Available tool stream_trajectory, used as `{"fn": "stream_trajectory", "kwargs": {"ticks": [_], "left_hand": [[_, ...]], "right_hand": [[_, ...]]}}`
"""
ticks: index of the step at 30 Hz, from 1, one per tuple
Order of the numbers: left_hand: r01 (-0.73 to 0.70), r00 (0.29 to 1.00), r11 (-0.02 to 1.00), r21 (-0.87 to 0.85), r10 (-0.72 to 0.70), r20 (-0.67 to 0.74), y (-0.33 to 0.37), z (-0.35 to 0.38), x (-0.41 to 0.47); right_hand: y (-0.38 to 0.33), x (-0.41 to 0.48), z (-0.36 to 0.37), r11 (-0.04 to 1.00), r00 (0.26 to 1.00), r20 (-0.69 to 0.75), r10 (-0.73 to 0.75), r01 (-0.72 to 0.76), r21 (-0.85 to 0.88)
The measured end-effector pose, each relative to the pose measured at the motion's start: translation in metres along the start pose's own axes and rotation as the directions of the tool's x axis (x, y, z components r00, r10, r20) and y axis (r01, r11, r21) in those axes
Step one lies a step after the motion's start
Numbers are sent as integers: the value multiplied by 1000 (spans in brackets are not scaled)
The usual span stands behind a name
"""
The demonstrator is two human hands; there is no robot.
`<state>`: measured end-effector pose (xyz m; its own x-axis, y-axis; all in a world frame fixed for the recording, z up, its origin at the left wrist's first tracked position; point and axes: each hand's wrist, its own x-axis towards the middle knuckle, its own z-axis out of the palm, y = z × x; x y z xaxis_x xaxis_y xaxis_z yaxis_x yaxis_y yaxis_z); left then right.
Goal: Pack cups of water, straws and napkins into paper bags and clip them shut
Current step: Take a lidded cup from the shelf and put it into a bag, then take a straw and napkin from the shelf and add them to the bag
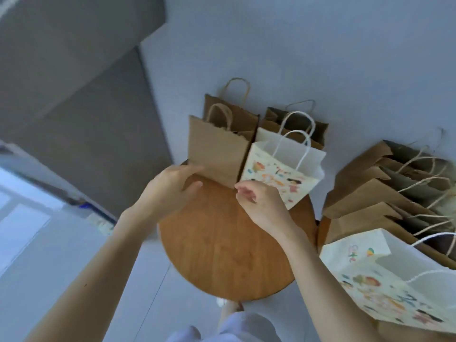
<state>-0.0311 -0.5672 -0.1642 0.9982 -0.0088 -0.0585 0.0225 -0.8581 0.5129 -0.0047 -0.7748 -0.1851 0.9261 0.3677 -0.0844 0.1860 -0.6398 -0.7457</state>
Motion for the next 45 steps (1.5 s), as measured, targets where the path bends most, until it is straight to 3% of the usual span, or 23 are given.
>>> {"fn": "stream_trajectory", "kwargs": {"ticks": [4, 10, 14, 20, 26, 33, 38, 45], "left_hand": [[96, 984, 995, -36, -100, -150, -65, -38, -100], [285, 885, 949, -135, -315, -342, -143, -93, -218], [374, 804, 910, -179, -414, -426, -186, -121, -256], [436, 771, 887, -152, -455, -445, -266, -166, -255], [461, 762, 885, -68, -434, -480, -366, -241, -203], [426, 774, 904, -22, -377, -508, -450, -336, -139], [293, 807, 956, -6, -250, -536, -510, -379, -91], [-21, 864, 989, 146, 92, -496, -614, -442, -4]], "right_hand": [[-75, -26, 73, 987, 980, 119, -158, 160, -1], [-181, -43, 169, 938, 901, 276, -334, 347, -1], [-236, -32, 219, 903, 849, 330, -412, 428, 26], [-304, 19, 284, 857, 796, 333, -505, 507, 88], [-381, 111, 351, 831, 785, 271, -557, 534, 159], [-474, 208, 380, 804, 790, 146, -595, 583, 118], [-512, 258, 398, 821, 817, 97, -568, 571, -4], [-550, 331, 431, 888, 897, -68, -438, 419, -191]]}}
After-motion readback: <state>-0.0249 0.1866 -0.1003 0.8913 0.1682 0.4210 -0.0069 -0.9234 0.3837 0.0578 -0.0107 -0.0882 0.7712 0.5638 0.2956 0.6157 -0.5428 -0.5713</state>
